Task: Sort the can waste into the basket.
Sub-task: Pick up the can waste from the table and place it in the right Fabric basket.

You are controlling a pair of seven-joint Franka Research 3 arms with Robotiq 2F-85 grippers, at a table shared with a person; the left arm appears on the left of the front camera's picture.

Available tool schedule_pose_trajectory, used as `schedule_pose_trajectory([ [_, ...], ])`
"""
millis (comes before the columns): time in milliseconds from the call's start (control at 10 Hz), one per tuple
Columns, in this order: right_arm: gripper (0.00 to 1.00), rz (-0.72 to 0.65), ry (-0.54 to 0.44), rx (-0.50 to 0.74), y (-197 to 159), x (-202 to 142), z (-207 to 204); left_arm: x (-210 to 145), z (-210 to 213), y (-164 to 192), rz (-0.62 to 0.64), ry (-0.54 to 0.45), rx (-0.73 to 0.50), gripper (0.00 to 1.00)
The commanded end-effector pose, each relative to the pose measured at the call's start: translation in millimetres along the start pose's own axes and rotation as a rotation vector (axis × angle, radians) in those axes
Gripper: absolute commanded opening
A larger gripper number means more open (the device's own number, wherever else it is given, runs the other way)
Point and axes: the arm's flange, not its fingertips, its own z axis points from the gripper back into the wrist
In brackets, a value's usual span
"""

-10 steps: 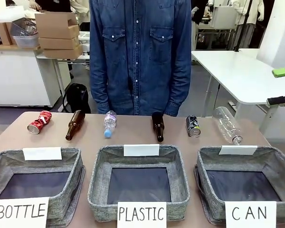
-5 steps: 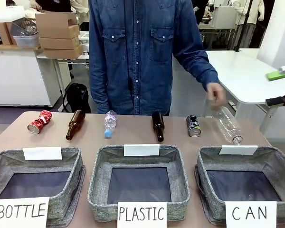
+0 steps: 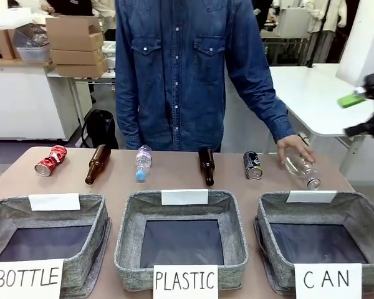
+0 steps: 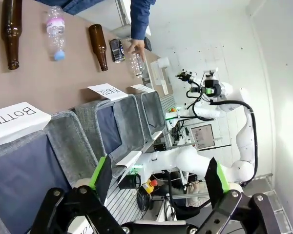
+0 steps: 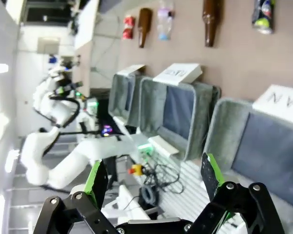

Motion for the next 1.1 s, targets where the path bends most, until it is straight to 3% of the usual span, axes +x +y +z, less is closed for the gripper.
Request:
schedule_pose_trajectory([
  [0, 1.00, 0.022, -0.080, 0.021, -1, -50, 55, 1, 1, -1, -0.024, 0.002, -0.013, 1.00],
  [200, 1.00, 0.045, -0.100, -0.021, -3, -64, 64, 1, 1, -1, -0.024, 0.002, -0.013, 1.00],
  [400, 1.00, 0.064, -0.077, -0.004, -8, -51, 55, 1, 1, -1, -0.024, 0.002, -0.013, 1.00],
  [600, 1.00, 0.102, 0.003, -0.062, 2, -21, 30, 1, 1, -1, -0.024, 0.002, -0.013, 1.00],
  [800, 1.00, 0.082, -0.077, -0.034, -2, -37, 50, 1, 1, -1, -0.024, 0.002, -0.013, 1.00],
  [1000, 1.00, 0.105, -0.121, -0.098, 0, -42, 48, 1, 1, -1, -0.024, 0.002, -0.013, 1.00],
])
